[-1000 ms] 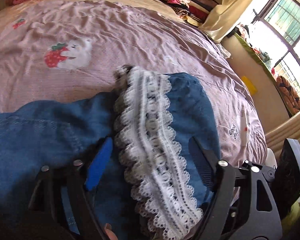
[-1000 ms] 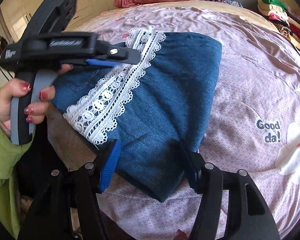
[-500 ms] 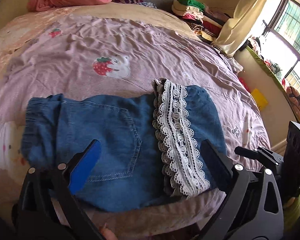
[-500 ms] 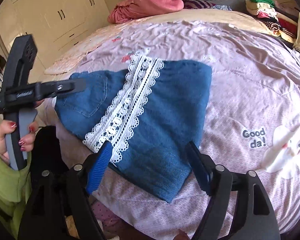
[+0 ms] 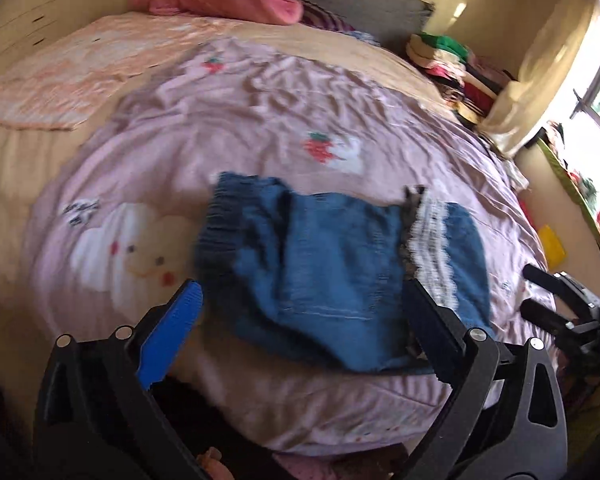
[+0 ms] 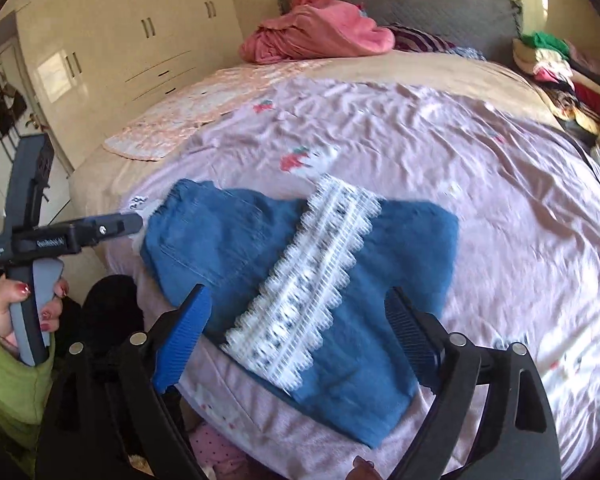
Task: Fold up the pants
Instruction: 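Grasp the elastic waistband with the right gripper and lift it, then fold the waistband over toward the lace hem with the right gripper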
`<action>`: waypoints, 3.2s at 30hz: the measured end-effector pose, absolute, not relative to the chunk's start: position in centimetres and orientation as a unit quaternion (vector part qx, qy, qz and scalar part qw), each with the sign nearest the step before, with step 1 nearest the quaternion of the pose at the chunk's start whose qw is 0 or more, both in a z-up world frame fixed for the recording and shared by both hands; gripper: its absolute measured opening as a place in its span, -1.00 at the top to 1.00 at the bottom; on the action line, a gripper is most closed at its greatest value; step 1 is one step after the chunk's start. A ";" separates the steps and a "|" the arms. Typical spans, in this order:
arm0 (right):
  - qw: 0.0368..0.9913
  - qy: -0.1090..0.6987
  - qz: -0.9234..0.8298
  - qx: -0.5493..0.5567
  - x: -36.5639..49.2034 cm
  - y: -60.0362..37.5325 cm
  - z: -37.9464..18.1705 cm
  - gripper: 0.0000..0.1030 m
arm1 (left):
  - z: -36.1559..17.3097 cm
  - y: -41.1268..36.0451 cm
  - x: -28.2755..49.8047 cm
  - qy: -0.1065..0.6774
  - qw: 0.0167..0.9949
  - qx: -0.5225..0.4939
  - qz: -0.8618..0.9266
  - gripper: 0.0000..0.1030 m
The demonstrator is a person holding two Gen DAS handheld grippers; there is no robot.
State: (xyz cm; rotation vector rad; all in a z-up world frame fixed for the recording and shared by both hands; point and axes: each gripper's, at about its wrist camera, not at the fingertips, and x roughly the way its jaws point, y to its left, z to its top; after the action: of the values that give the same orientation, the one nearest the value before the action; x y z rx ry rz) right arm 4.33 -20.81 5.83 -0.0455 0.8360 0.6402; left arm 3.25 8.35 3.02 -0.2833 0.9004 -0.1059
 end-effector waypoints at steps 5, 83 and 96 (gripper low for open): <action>0.858 0.397 0.326 -0.029 5.9 -18.1 7.0 -0.71 | 2.1 10.4 2.7 0.437 0.885 -0.154 -0.042 -0.81; 0.747 0.389 0.536 0.051 17.2 -22.7 4.4 0.35 | 0.8 -5.3 7.7 0.452 0.837 -0.181 -0.250 0.03; 0.755 0.409 0.496 0.129 15.8 -28.5 1.9 -0.10 | 0.5 -8.0 7.2 0.457 0.835 -0.158 -0.264 -0.21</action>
State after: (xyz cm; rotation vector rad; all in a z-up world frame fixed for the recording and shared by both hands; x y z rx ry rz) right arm 15.84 -28.49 1.87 0.2803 0.8914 1.0809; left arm 7.18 -7.96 0.52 -0.3337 0.9673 -0.5588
